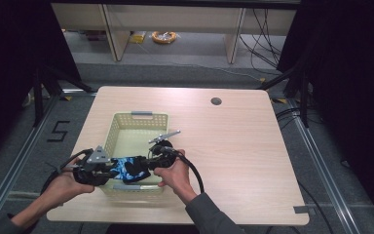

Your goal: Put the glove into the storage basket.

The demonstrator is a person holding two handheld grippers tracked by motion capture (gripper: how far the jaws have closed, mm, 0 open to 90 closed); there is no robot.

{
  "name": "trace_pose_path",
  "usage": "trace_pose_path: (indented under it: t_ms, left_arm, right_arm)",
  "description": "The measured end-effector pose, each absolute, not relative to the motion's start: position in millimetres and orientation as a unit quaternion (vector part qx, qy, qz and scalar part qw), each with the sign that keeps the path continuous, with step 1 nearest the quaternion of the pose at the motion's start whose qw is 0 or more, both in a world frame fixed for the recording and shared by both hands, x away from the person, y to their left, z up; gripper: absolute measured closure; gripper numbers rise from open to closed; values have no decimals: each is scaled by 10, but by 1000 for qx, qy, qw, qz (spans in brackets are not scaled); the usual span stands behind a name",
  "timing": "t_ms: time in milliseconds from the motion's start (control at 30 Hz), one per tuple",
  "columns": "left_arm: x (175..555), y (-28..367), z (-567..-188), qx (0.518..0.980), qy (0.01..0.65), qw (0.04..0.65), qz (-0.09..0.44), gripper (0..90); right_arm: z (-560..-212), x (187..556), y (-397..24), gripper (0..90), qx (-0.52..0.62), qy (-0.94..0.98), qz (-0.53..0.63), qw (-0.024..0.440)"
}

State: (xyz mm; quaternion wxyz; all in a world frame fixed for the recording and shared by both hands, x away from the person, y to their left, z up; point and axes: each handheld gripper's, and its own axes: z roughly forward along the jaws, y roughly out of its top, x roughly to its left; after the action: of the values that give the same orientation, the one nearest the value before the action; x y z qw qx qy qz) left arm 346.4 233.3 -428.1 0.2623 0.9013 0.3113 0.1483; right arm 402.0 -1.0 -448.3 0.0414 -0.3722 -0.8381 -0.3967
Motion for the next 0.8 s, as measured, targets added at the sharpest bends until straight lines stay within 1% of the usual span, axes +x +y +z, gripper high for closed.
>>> trace_pose_path:
  t_ms: [33,67,100,133,200,233,333,367,433,567,633,767,800]
  left_arm:
    - [3466,2310,-4293,899,313,266,152,729]
    - [3480,2303,-4280,903,301,264,159,707]
    - [3486,2306,-4268,906,297,260,156,668]
    - [3480,2299,-4269,900,308,267,156,660]
    - [3487,2310,-4238,899,305,269,164,645]
    - [3487,2325,-4211,899,309,268,159,628]
    - [3474,2323,-4187,885,322,291,167,618]
    - [3470,2324,-4170,884,320,294,173,610]
    - [3444,2309,-4143,881,319,303,174,602]
    - [3423,2283,-4159,884,316,300,167,583]
    - [3426,2281,-4170,886,314,298,165,575]
    - [3426,2275,-4185,879,324,307,167,551]
    - [3431,2277,-4180,880,323,306,166,538]
  right_arm:
    - [-4486,4011,-13,869,-376,-843,-383,38]
    - [-4503,4017,-17,869,-374,-847,-376,31]
    - [-4502,4001,-14,869,-388,-847,-362,33]
    - [-4519,4015,-20,869,-376,-851,-367,24]
    - [-4535,4012,-22,868,-377,-854,-358,20]
    - [-4542,4012,-23,868,-376,-855,-357,17]
    - [-4542,3997,-15,868,-389,-852,-349,25]
    - [-4554,4007,-12,868,-376,-857,-353,18]
    - [-4557,3999,2,867,-381,-858,-344,22]
    - [-4540,3974,-1,865,-391,-856,-337,27]
    - [-4533,3961,-8,863,-391,-858,-331,21]
    - [-4531,3953,-5,857,-392,-859,-329,23]
    - [-4545,3971,-10,856,-375,-863,-339,15]
